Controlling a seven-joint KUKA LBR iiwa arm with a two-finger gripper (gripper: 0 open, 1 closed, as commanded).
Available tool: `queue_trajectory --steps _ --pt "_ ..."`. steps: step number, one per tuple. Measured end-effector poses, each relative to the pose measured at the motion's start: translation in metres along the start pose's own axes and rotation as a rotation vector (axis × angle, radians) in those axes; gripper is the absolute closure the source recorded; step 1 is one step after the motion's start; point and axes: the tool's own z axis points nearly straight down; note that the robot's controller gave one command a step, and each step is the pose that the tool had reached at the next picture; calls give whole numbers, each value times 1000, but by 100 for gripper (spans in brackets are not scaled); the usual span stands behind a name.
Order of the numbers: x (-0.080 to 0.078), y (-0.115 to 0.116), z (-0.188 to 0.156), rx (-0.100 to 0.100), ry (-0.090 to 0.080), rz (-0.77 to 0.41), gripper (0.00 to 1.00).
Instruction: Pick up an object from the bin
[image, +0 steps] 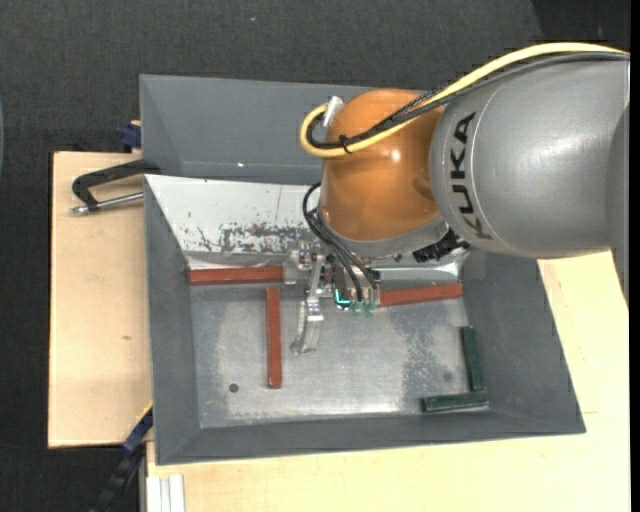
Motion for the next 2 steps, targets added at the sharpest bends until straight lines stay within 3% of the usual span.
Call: queue_trajectory --steps 1,2 --pt "-2 -1 -4 -1 -8 2 0" --pt "-13 21 38 -3 -17 4 0"
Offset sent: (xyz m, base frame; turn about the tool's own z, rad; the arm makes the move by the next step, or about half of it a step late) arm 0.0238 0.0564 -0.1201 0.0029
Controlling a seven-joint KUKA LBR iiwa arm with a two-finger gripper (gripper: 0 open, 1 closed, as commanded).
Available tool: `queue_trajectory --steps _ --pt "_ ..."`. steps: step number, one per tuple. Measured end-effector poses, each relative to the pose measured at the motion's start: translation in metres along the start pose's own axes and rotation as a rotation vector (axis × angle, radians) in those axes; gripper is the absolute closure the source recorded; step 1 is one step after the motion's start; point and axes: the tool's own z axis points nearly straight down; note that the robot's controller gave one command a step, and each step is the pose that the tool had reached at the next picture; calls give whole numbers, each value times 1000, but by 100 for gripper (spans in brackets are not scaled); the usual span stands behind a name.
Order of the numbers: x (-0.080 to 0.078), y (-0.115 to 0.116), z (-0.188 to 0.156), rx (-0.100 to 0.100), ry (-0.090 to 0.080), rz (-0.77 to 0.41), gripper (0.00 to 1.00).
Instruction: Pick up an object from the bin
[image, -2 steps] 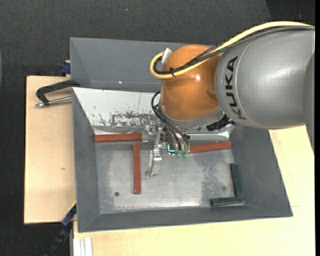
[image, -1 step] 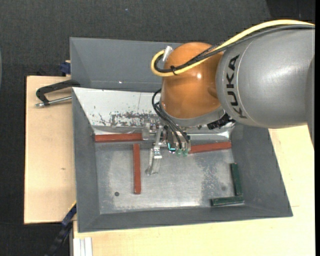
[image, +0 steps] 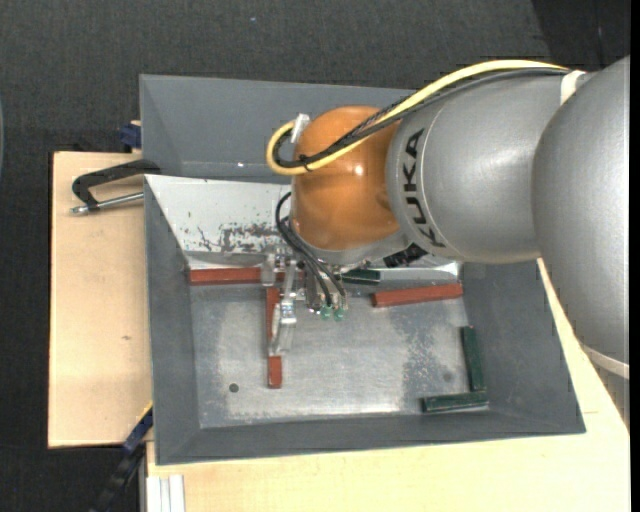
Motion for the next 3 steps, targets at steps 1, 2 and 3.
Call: queue_trajectory --steps 1,2,3 --pt "-31 0 61 -2 1 45 0" --pt "-39 -37 91 0 12 99 0" --pt "38 -19 93 2 10 -2 100"
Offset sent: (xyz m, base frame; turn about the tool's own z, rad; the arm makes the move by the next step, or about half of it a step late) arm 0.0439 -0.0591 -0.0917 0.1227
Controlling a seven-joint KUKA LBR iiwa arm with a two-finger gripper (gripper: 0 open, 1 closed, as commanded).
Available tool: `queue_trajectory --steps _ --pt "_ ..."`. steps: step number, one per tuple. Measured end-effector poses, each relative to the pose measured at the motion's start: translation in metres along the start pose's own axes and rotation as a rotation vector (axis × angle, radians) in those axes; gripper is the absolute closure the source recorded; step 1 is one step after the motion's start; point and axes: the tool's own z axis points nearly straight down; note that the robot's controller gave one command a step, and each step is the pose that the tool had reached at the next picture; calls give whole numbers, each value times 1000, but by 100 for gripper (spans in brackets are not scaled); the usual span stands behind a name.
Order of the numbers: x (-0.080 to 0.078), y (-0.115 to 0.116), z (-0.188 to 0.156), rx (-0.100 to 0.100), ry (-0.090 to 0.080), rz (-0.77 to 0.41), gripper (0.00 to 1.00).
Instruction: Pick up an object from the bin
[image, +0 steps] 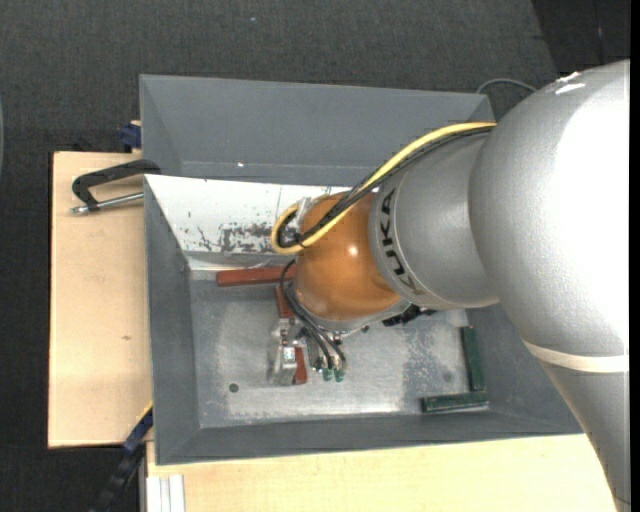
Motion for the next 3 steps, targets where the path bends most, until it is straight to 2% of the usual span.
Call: queue_trajectory --steps 1,2,3 --pt "0 0 0 0 0 1 0" --pt "0 0 0 0 0 1 0" --pt "-10 -54 -22 -1 -4 -77 0"
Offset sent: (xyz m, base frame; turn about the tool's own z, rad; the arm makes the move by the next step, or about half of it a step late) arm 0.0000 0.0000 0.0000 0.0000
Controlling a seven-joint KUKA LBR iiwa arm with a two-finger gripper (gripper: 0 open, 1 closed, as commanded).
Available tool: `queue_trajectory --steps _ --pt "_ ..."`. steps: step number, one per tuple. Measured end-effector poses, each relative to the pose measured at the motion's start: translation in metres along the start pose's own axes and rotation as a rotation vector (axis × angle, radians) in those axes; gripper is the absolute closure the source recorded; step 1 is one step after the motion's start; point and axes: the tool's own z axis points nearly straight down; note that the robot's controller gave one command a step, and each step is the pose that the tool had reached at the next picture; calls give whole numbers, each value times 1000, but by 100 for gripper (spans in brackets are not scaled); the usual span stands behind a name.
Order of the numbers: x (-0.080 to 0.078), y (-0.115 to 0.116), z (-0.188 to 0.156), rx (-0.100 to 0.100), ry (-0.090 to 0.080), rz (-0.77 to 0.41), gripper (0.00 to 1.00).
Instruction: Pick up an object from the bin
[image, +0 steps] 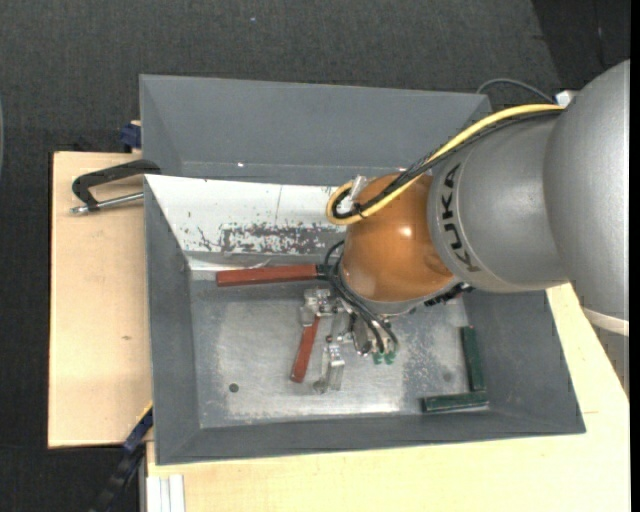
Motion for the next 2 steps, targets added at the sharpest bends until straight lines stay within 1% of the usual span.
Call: queue_trajectory --steps 1,2 --pt "-45 -24 2 3 -1 -133 0" --pt "-6 48 22 0 3 16 100"
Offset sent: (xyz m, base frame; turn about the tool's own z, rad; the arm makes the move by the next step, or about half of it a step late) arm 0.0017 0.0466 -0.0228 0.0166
